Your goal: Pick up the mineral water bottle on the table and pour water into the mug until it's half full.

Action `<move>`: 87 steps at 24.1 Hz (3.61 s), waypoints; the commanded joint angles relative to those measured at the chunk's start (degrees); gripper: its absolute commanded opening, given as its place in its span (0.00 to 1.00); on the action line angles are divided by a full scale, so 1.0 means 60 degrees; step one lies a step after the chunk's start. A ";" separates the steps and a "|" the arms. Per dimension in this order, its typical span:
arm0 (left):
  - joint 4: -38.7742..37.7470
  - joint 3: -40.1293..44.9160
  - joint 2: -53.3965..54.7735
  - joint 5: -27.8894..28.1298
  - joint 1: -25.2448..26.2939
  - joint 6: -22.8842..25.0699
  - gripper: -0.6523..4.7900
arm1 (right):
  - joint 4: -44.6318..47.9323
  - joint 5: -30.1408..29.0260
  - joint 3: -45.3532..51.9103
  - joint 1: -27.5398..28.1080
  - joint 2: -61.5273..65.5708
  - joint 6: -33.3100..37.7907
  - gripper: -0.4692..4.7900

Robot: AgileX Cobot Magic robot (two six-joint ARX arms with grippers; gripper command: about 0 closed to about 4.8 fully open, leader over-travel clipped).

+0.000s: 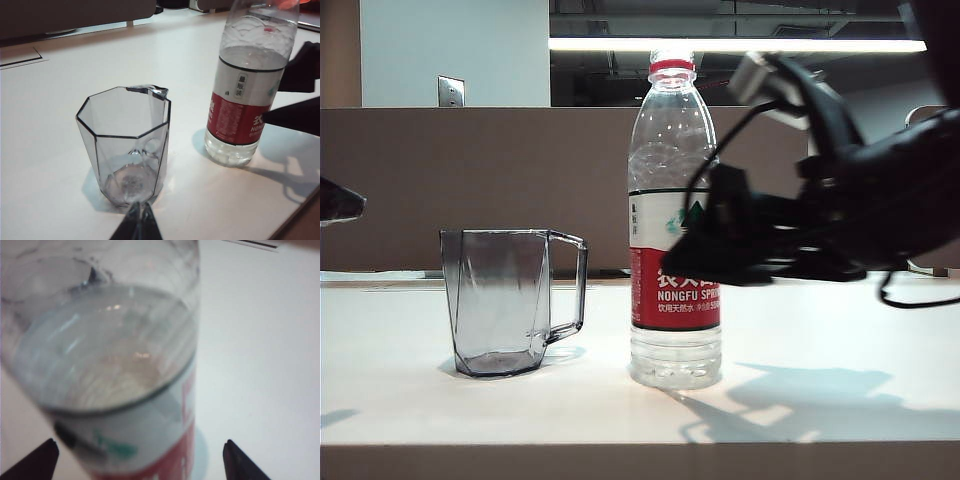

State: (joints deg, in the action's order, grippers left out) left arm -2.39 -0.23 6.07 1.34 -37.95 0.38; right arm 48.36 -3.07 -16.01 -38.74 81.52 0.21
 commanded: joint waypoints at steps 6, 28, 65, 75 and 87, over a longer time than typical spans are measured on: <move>0.0124 -0.0029 -0.0004 -0.0011 -0.0004 0.0004 0.11 | 0.0652 -0.0262 -0.0721 -0.0011 0.0929 -0.0044 1.00; 0.0124 -0.0029 -0.0004 -0.0007 0.0000 0.0004 0.11 | 0.2809 -0.0339 -0.1198 0.0004 0.2499 0.0040 0.79; 0.0124 -0.0033 -0.0262 -0.0011 0.0535 0.0004 0.11 | 0.0164 0.1588 -0.1792 -0.0146 0.0579 -0.2342 0.52; 0.0124 -0.0033 -0.0273 -0.0015 0.0790 0.0004 0.11 | -0.3300 0.2324 -0.3577 -0.0528 0.0433 -0.5348 0.52; 0.0128 -0.0033 -0.0539 -0.0011 0.0998 0.0004 0.11 | -0.3912 0.2794 -0.4266 -0.0637 0.0557 -0.7187 0.48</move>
State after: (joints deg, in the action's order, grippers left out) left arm -2.37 -0.23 2.83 1.32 -32.10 0.38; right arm 22.37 12.84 -40.69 -42.37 85.06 -40.93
